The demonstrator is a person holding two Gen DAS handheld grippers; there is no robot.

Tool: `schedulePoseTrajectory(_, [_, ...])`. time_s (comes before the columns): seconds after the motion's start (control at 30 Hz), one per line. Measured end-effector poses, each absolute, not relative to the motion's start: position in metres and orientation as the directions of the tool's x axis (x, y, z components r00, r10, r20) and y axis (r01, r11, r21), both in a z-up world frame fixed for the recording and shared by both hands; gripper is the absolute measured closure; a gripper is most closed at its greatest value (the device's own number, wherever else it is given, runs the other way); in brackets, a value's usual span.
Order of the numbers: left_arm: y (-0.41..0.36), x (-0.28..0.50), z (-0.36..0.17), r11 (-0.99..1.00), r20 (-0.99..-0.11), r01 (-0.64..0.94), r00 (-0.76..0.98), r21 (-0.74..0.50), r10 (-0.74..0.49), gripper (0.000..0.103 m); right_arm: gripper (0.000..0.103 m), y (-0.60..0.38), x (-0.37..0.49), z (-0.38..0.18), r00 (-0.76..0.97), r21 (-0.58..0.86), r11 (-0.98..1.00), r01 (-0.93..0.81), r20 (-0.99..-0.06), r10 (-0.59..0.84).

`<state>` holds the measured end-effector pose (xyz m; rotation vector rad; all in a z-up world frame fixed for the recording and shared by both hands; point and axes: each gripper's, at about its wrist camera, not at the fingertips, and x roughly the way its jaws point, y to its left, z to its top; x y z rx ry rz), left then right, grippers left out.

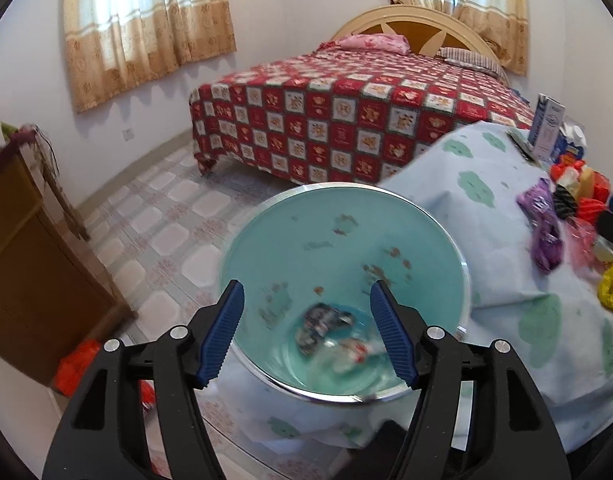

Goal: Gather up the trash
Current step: 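Grasp the purple wrapper with the left tool while the right tool grasps the yellow wrapper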

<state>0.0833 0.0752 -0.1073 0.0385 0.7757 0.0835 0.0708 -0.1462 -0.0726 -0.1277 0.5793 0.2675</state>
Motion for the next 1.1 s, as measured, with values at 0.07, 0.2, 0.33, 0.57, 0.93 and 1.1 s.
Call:
schedulePoseTrajectory(0.07, [0.062, 0.076, -0.112, 0.997, -0.699, -0.035, 0.711, 0.071, 0.075, 0.038, 0.054, -0.183, 0.048, -0.077, 0.812, -0.043, 0.976, -0.212, -0.563, 0.152])
schedulePoseTrajectory(0.2, [0.030, 0.065, -0.122, 0.996, -0.717, 0.041, 0.696, 0.082, 0.030, 0.035, 0.054, -0.230, 0.015, -0.094, 0.795, -0.016, 0.991, -0.132, -0.600, 0.097])
schedulePoseTrajectory(0.33, [0.010, 0.057, -0.128, 0.990, -0.723, 0.087, 0.690, 0.107, 0.018, 0.035, 0.054, -0.242, 0.005, -0.111, 0.774, 0.008, 0.993, -0.122, -0.625, 0.100])
schedulePoseTrajectory(0.57, [-0.006, 0.054, -0.120, 0.984, -0.702, 0.111, 0.712, 0.141, 0.020, 0.035, 0.082, -0.242, 0.009, -0.125, 0.755, 0.029, 0.985, -0.171, -0.638, 0.150])
schedulePoseTrajectory(0.93, [-0.063, 0.096, -0.090, 0.981, -0.657, 0.165, 0.751, 0.102, -0.058, 0.035, 0.082, -0.274, 0.010, -0.065, 0.888, 0.056, 0.996, -0.066, -0.453, 0.084])
schedulePoseTrajectory(1.1, [-0.092, 0.132, -0.112, 0.980, -0.696, 0.178, 0.715, 0.094, -0.063, 0.035, 0.082, -0.293, 0.028, -0.067, 0.890, 0.088, 0.996, -0.026, -0.452, 0.063])
